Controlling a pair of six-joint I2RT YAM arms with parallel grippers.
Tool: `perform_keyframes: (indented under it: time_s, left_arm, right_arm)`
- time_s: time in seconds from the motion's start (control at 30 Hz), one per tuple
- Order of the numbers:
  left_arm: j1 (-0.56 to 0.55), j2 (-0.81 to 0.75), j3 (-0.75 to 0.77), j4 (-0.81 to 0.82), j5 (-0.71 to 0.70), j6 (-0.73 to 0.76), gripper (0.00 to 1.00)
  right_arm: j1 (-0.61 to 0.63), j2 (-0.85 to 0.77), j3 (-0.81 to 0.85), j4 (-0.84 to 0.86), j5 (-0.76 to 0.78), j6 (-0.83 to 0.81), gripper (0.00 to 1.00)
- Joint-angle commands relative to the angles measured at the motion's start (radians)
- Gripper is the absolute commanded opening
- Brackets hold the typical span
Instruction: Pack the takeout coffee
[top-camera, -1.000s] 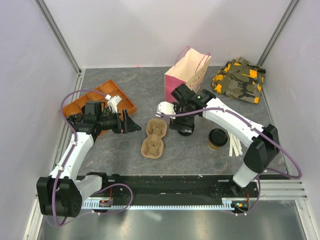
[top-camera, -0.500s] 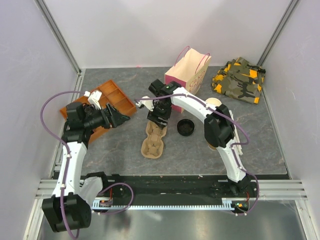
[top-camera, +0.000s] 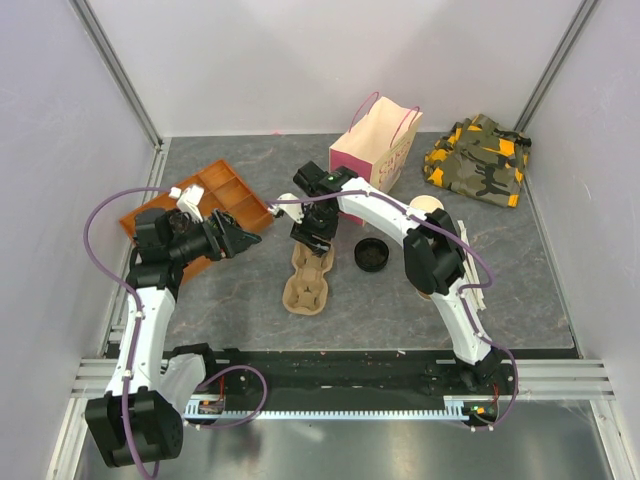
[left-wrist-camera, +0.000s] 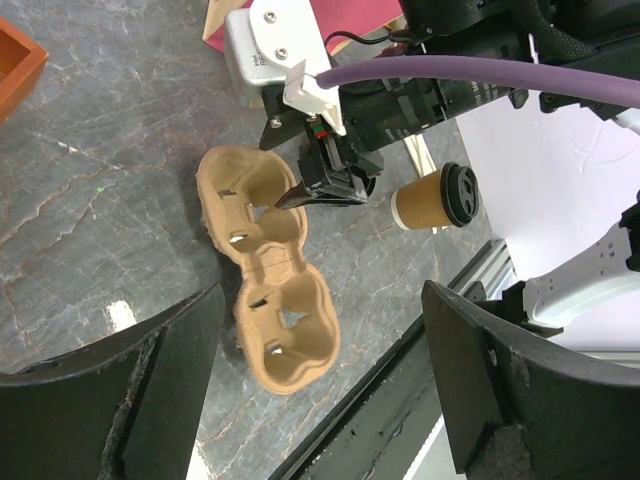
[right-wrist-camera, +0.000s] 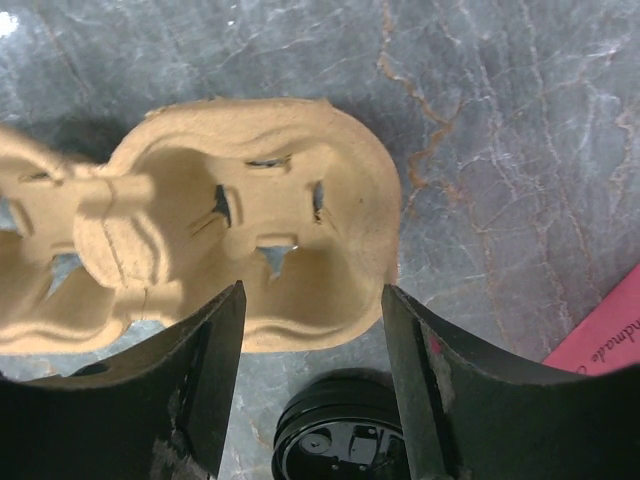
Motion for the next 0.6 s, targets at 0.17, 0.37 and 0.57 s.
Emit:
perform_keyframes:
  time_s: [0.17,0.37,0.57]
  left_arm:
    - [0.005,-0.025,-0.03,0.057,0.032,-0.035,0.86]
    - [0.005,-0.029,-0.023,0.058,0.049,-0.017,0.85]
    - [0.004,-0.023,0.0,0.0,0.081,0.09,0.85]
  right_arm:
    - [0.001,-0.002,0.029,0.035,0.032,0.002,0.63]
    - [-0.005,0.018,0.057,0.051,0.052,-0.009,0.63]
    - [-0.007,0.02,0.115,0.037,0.049,-0.029,0.63]
